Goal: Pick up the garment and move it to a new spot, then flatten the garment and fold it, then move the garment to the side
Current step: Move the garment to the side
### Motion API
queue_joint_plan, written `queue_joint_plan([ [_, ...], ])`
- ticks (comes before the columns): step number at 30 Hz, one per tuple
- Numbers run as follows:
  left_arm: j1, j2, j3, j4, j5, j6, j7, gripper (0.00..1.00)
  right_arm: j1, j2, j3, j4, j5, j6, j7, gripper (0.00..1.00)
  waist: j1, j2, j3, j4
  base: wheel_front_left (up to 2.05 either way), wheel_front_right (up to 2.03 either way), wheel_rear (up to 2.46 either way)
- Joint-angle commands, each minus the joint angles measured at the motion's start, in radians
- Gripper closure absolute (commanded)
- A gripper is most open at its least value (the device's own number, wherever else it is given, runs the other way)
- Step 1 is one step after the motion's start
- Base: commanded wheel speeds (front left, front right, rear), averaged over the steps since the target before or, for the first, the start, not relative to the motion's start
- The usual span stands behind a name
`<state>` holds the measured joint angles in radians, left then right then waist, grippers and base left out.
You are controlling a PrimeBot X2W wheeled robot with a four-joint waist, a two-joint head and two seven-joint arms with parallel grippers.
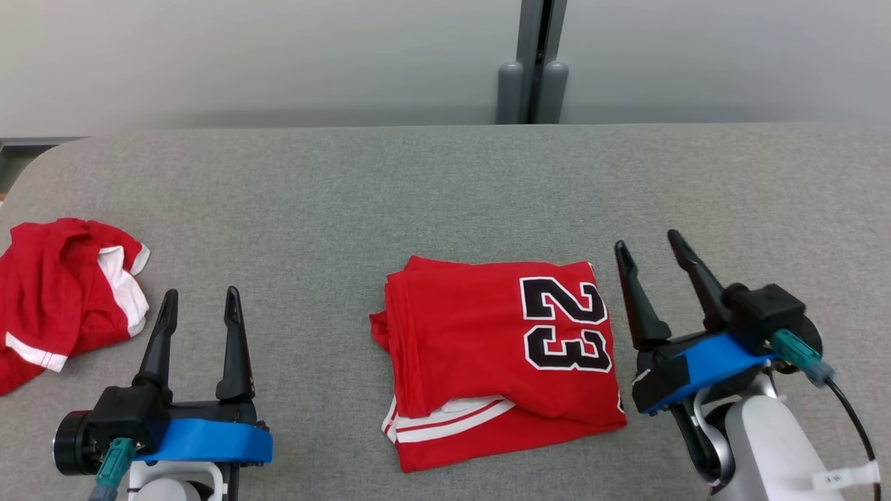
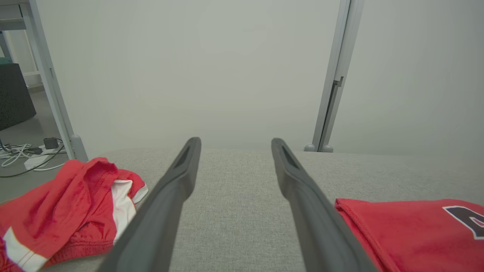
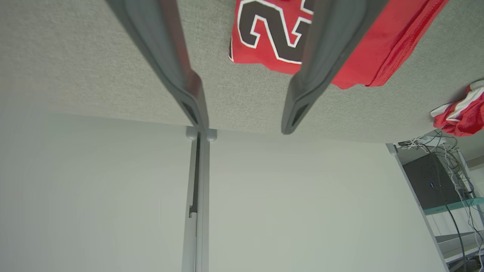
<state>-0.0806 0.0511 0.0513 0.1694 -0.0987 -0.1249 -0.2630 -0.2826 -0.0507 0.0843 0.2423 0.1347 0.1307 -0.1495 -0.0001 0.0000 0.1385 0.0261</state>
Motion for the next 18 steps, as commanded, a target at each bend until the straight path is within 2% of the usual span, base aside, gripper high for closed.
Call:
queue_joint_plan([
  [1,-0.013,-0.001,-0.002,-0.001,-0.006,-0.002,-0.003,0.0,-0.018,0.0,0.005,0.021,-0.006,0.0,0.009,0.0,0.0001,0.0,0.006,0.008,0.0,0.0,0.0],
  [9,-0.031,-0.001,-0.019,0.0,-0.017,0.003,-0.003,0.0,-0.061,-0.015,0.021,0.203,-0.009,0.0,0.055,0.0,0.0001,0.0,0.034,0.046,0.0,0.0,0.0],
  [18,-0.044,-0.001,-0.024,-0.003,-0.024,0.01,-0.003,0.0,-0.078,-0.019,0.043,0.427,0.009,0.0,0.012,0.0,0.0001,0.0,0.059,0.061,0.0,0.0,0.0],
])
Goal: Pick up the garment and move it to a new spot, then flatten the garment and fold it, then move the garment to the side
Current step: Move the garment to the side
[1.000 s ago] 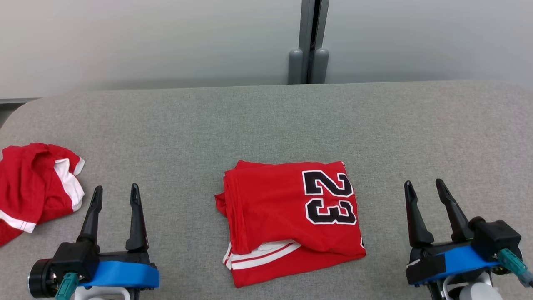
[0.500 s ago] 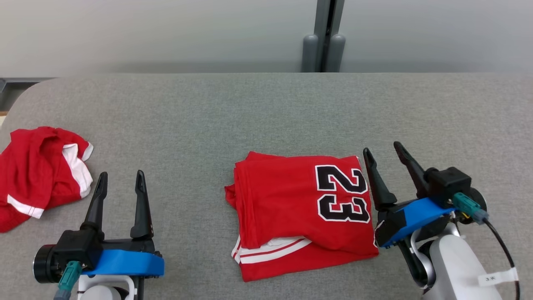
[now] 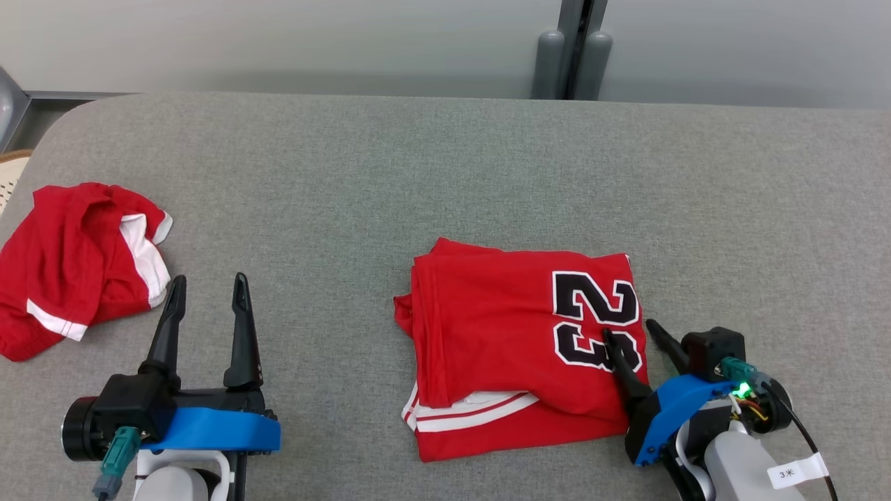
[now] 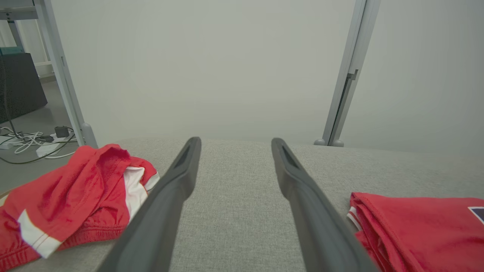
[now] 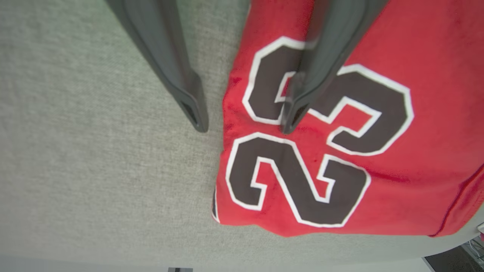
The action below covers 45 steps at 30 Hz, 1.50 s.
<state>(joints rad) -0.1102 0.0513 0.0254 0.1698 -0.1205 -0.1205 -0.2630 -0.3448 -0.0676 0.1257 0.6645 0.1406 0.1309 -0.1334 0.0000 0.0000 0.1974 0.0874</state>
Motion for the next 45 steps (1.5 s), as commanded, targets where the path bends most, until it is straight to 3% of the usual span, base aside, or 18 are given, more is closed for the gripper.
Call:
queue_joint_plan([
  [1,-0.015,-0.001,0.002,-0.004,-0.003,0.006,-0.003,0.0,-0.017,0.0,0.006,0.024,0.017,0.0,-0.009,0.0,0.0,0.0,0.001,0.0,0.0,0.0,0.0],
  [5,-0.013,-0.001,-0.002,-0.003,-0.005,0.01,-0.003,0.0,-0.012,0.011,0.07,0.086,0.051,0.0,-0.011,0.0,0.0,0.0,0.002,-0.003,0.0,0.0,0.0],
  [6,-0.013,-0.001,-0.003,-0.003,-0.006,0.011,-0.003,0.0,-0.013,0.013,0.089,0.1,0.062,0.0,-0.009,0.06,0.0,0.0,0.002,-0.004,0.0,0.0,0.0],
  [7,-0.015,-0.001,-0.003,-0.001,-0.007,0.011,-0.003,0.0,-0.017,0.014,0.102,0.105,0.076,0.001,-0.014,0.49,0.0,0.0,0.002,-0.005,0.0,0.0,0.0],
  [8,-0.016,-0.001,-0.002,-0.001,-0.009,0.011,-0.003,0.0,-0.022,0.016,0.112,0.11,0.089,0.001,-0.02,1.0,0.0,0.0,0.003,-0.006,0.0,0.0,0.0],
  [21,-0.044,-0.001,0.006,-0.03,-0.006,0.013,-0.003,0.0,-0.153,-0.085,0.066,0.079,0.105,0.0,-0.113,1.0,0.0,0.0,0.056,-0.083,0.0,0.0,0.0],
  [30,-0.102,0.0,0.016,-0.059,0.009,0.007,-0.003,0.0,-0.193,-0.182,-0.03,0.037,0.1,0.0,-0.125,1.0,0.0,0.0,0.141,-0.179,0.0,0.0,0.0],
  [36,-0.138,0.009,0.026,-0.082,0.026,0.002,-0.003,0.0,-0.183,-0.207,-0.099,-0.008,0.096,0.0,-0.13,1.0,0.0,0.0,0.19,-0.226,0.0,0.0,0.0],
  [45,-0.176,0.026,0.03,-0.104,0.035,-0.004,-0.003,0.0,-0.313,-0.254,-0.064,-0.066,0.048,0.0,-0.1,1.0,0.0,0.0,0.248,-0.239,0.0,0.0,0.0],
])
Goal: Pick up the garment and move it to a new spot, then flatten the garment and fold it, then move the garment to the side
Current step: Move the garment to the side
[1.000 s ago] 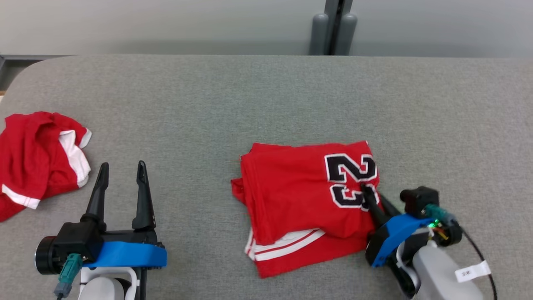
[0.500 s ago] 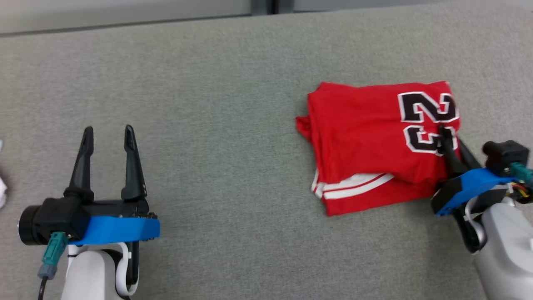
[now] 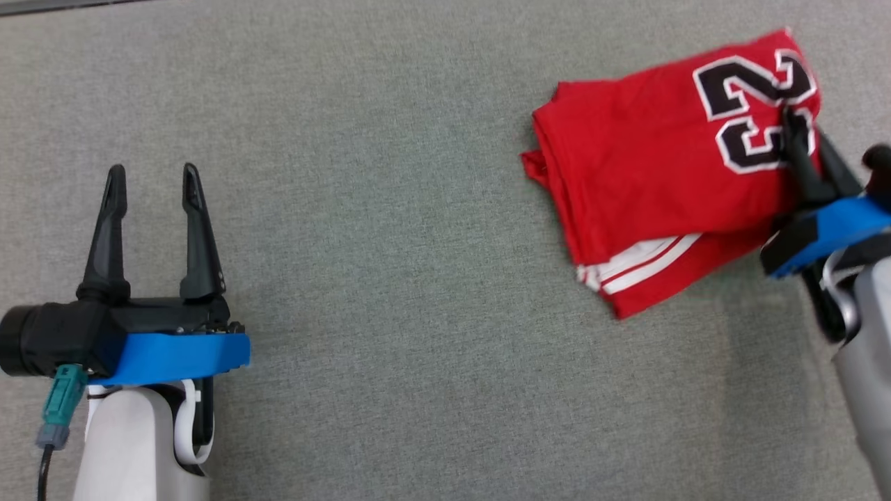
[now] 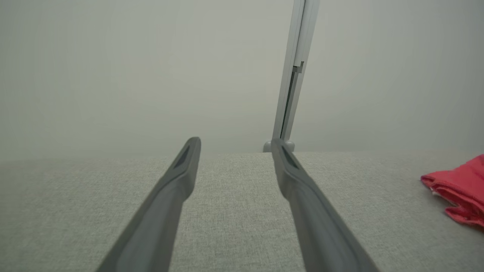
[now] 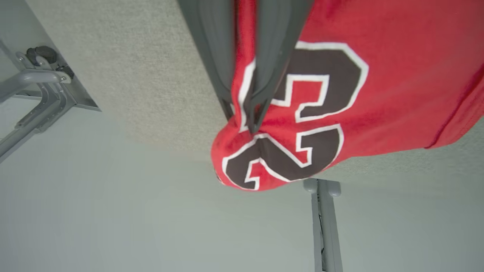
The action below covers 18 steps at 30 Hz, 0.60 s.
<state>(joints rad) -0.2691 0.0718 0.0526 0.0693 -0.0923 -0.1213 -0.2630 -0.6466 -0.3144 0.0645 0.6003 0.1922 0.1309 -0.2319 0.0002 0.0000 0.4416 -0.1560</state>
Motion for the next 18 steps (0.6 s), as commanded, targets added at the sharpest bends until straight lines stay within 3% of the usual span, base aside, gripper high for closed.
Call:
queue_joint_plan([
  [1,-0.019,0.007,0.001,-0.007,0.007,-0.004,-0.003,0.0,-0.032,-0.02,0.002,-0.005,-0.011,0.0,0.009,1.0,-0.0002,0.0,0.013,0.005,0.0,0.0,0.0],
  [13,-0.056,0.028,-0.017,-0.059,0.014,-0.009,-0.003,0.0,-0.239,-0.258,-0.039,0.072,-0.045,0.0,0.104,1.0,-0.0002,0.0,0.115,0.038,0.0,0.0,0.0],
  [18,-0.063,0.028,-0.024,-0.069,0.015,-0.01,-0.003,0.0,-0.287,-0.32,-0.054,0.126,-0.063,0.0,0.122,1.0,-0.0002,0.0,0.132,0.049,0.0,0.0,0.0],
])
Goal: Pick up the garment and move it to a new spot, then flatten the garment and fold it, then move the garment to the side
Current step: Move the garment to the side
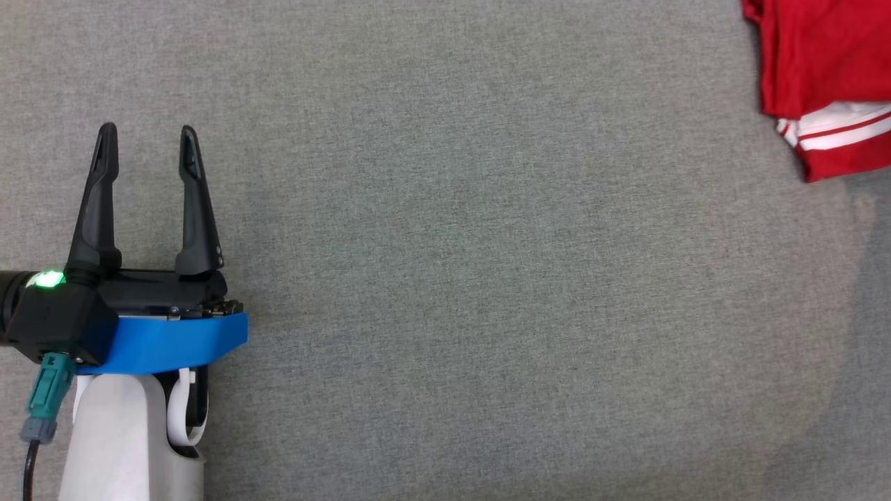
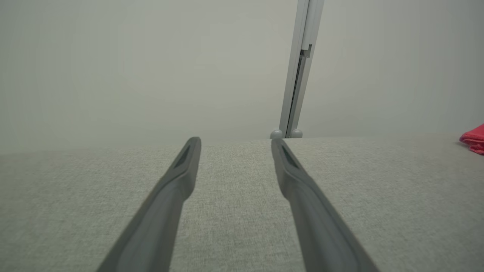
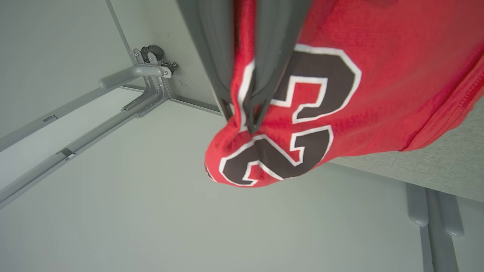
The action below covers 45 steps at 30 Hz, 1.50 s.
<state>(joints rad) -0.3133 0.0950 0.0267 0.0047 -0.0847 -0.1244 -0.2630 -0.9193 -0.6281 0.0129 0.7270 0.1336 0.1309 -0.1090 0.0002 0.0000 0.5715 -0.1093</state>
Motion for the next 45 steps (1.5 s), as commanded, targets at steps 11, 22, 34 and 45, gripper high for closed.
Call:
queue_joint_plan([
  [11,-0.026,0.003,0.001,-0.009,0.008,-0.008,-0.003,0.0,-0.106,-0.021,-0.028,0.13,-0.038,0.0,0.014,0.0,-0.0002,0.0,0.012,0.011,0.0,0.0,0.0],
  [22,0.012,-0.002,0.017,0.01,0.0,-0.007,-0.003,0.0,-0.107,0.033,-0.08,0.176,-0.103,0.0,-0.107,0.0,-0.0002,0.0,-0.051,0.017,0.0,0.0,0.0],
  [34,0.106,-0.014,0.05,0.059,-0.007,-0.006,-0.003,0.0,0.056,0.225,0.015,-0.074,-0.029,0.0,-0.156,0.0,-0.0002,0.0,-0.233,0.04,0.0,0.0,0.0],
  [45,0.164,-0.027,0.049,0.109,-0.015,-0.006,-0.003,0.0,0.316,0.375,0.091,-0.27,0.028,0.0,-0.157,0.0,-0.0002,0.0,-0.344,0.065,0.0,0.0,0.0],
])
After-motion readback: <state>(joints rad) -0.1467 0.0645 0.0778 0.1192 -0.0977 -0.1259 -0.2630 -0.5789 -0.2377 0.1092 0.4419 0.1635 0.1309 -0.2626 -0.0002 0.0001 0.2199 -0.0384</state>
